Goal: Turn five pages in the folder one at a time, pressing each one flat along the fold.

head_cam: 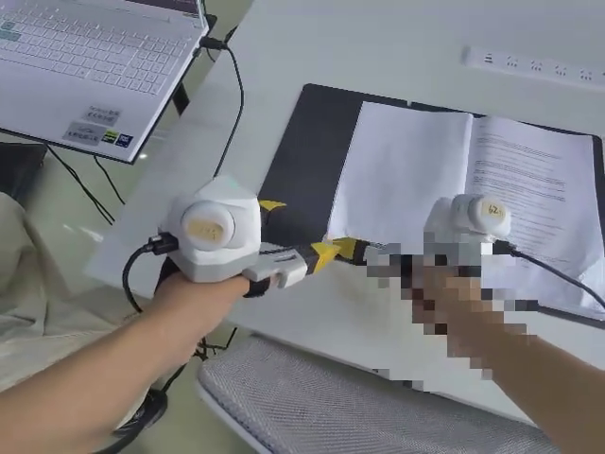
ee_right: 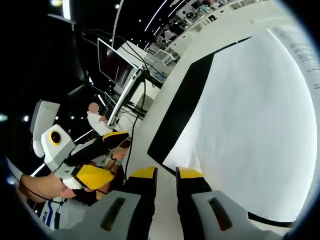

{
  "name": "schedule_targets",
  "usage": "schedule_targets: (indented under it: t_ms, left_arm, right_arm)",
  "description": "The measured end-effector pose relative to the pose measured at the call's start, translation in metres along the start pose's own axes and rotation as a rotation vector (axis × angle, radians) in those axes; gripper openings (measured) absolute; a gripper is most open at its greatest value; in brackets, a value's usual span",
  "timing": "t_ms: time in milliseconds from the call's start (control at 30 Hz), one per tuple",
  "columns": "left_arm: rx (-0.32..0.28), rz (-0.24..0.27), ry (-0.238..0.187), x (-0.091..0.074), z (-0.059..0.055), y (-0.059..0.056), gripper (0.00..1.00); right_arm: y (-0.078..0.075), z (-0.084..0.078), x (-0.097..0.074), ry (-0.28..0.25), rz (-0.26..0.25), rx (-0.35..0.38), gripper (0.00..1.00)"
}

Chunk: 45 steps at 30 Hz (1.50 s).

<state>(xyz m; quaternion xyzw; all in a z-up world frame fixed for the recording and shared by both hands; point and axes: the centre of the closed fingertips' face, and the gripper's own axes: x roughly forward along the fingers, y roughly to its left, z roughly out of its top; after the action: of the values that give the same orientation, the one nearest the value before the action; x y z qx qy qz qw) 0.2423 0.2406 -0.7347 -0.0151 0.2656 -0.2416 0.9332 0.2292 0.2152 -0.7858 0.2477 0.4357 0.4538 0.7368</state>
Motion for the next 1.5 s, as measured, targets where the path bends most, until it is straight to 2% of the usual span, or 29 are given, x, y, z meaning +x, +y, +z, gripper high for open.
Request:
schedule_targets:
  t_ms: [67, 133, 200, 233, 300, 333, 400, 533, 567, 633, 767, 900, 1133, 1300, 1500]
  left_arm:
    - [-0.004, 0.000, -0.010, 0.006, 0.004, 0.002, 0.42]
    - [-0.013, -0.006, -0.029, 0.015, 0.009, 0.003, 0.38]
    - [-0.015, -0.006, -0.027, 0.023, 0.010, 0.004, 0.35]
    - [-0.012, -0.011, -0.029, 0.029, 0.009, 0.003, 0.32]
    - [-0.005, -0.022, -0.028, 0.038, 0.007, 0.002, 0.23]
    - [-0.007, -0.027, -0.028, 0.042, 0.006, 0.001, 0.20]
    - [-0.011, -0.033, -0.020, 0.051, 0.002, -0.002, 0.17]
    - [0.011, -0.053, 0.008, 0.066, -0.007, -0.010, 0.11]
    - [0.021, -0.057, 0.012, 0.069, -0.010, -0.012, 0.09]
    - [0.014, -0.066, 0.028, 0.073, -0.015, -0.014, 0.06]
    - [0.021, -0.053, 0.052, 0.078, -0.028, -0.012, 0.00]
    - [-0.005, -0.037, 0.062, 0.081, -0.034, -0.009, 0.00]
    - [-0.019, -0.022, 0.076, 0.085, -0.039, -0.006, 0.00]
    - [-0.035, -0.019, 0.055, 0.086, -0.038, -0.007, 0.00]
    - [-0.040, -0.020, 0.046, 0.086, -0.037, -0.007, 0.00]
  right_arm:
    - [-0.001, 0.000, -0.011, -0.010, -0.015, -0.046, 0.12]
    - [-0.005, 0.001, -0.021, -0.014, -0.025, -0.047, 0.10]
    - [-0.010, 0.009, -0.031, -0.057, -0.034, -0.035, 0.10]
    - [-0.016, 0.017, -0.042, -0.093, -0.042, -0.013, 0.10]
    - [-0.024, 0.024, -0.052, -0.114, -0.061, -0.021, 0.09]
    - [-0.029, 0.034, -0.060, -0.153, -0.067, -0.020, 0.09]
    - [-0.036, 0.042, -0.070, -0.164, -0.077, -0.014, 0.09]
    - [-0.054, 0.075, -0.088, -0.248, -0.097, 0.003, 0.10]
    - [-0.060, 0.081, -0.091, -0.253, -0.108, 0.001, 0.10]
    - [-0.067, 0.090, -0.092, -0.265, -0.109, 0.002, 0.10]
    - [-0.083, 0.105, -0.092, -0.277, -0.105, 0.029, 0.08]
    - [-0.096, 0.120, -0.089, -0.302, -0.096, 0.076, 0.06]
    - [-0.117, 0.131, -0.082, -0.314, -0.107, 0.137, 0.05]
    - [-0.123, 0.138, -0.079, -0.336, -0.096, 0.187, 0.05]
    - [-0.138, 0.149, -0.071, -0.349, -0.114, 0.235, 0.01]
